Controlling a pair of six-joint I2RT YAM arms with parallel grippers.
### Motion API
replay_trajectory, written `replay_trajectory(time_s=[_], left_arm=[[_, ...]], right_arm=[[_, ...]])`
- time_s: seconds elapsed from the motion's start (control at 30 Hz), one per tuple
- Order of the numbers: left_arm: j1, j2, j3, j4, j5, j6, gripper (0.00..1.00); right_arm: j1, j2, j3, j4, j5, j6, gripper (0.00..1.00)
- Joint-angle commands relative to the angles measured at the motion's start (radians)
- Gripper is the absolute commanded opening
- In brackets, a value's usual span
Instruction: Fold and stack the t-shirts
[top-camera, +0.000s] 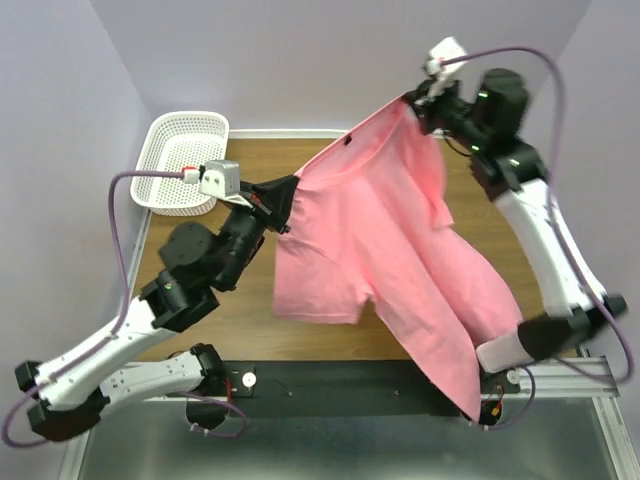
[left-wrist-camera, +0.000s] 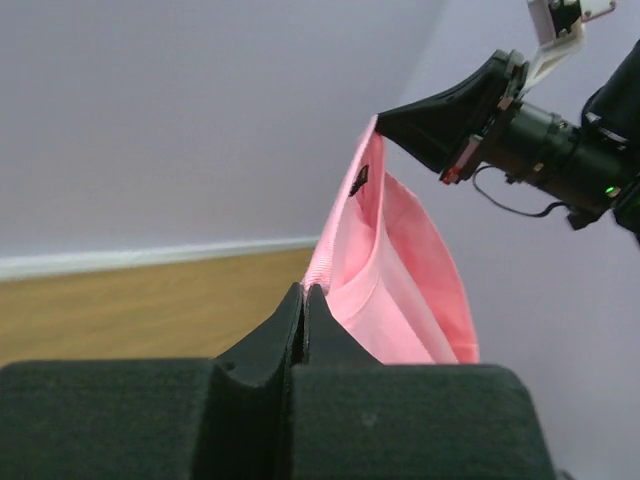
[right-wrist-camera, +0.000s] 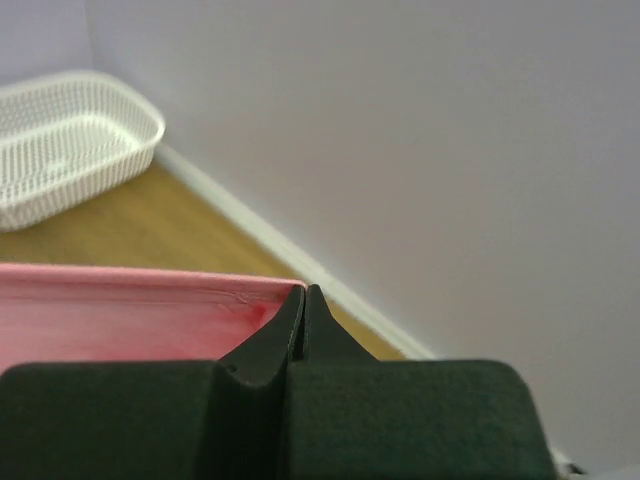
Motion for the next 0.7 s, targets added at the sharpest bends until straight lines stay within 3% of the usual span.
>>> replay_trajectory(time_s=[0.0, 0.1, 0.13, 0.17, 0.23, 0.27, 0.3, 0.33, 0.37, 0.43, 0.53, 0.67], left_arm=[[0.279, -0.064, -0.258, -0.113, -0.021, -0.318, 0.0], [0.482, -0.026, -0.485, -0.077, 0.105, -0.42, 0.0], [0.609, -0.011, -0.591, -0.023, 0.166, -0.461, 0.0], [0.665, -0.012, -0.639, 0.012, 0.207, -0.471, 0.0], [0.782, -0.017, -0.707, 0.058, 0.313, -0.491, 0.0], [0.805, -0.036, -0.727, 0.048, 0.329, -0.501, 0.09], [0.813, -0.053, -0.728, 0.039, 0.336, -0.494, 0.23], [0.816, -0.078, -0.73, 0.032, 0.328, -0.488, 0.46], [0.814, -0.133, -0.728, 0.022, 0.321, -0.481, 0.53], [0.816, -0.182, -0.713, 0.034, 0.333, -0.439, 0.62], [0.814, -0.213, -0.669, 0.071, 0.446, -0.344, 0.66], [0.813, -0.059, -0.578, 0.084, 0.604, -0.273, 0.68]], right_arm=[[-0.026, 0.205, -0.094, 0.174, -0.005, -0.004, 0.01], [0.009, 0.485, 0.013, 0.214, -0.107, 0.09, 0.01], [0.035, 0.647, 0.141, 0.202, -0.089, 0.151, 0.23], [0.048, 0.72, 0.215, 0.173, -0.064, 0.173, 0.38], [0.064, 0.84, 0.365, 0.083, -0.004, 0.205, 0.64], [0.069, 0.868, 0.395, 0.031, 0.002, 0.208, 0.76], [0.068, 0.847, 0.352, 0.029, 0.004, 0.207, 0.78], [0.065, 0.819, 0.314, 0.029, 0.02, 0.184, 0.82], [0.058, 0.787, 0.268, 0.029, 0.016, 0.17, 0.84], [0.017, 0.651, 0.07, 0.029, -0.053, 0.129, 0.88], [-0.081, 0.462, -0.215, 0.004, -0.151, 0.076, 0.93], [-0.198, 0.292, -0.492, -0.071, -0.216, -0.064, 0.94]])
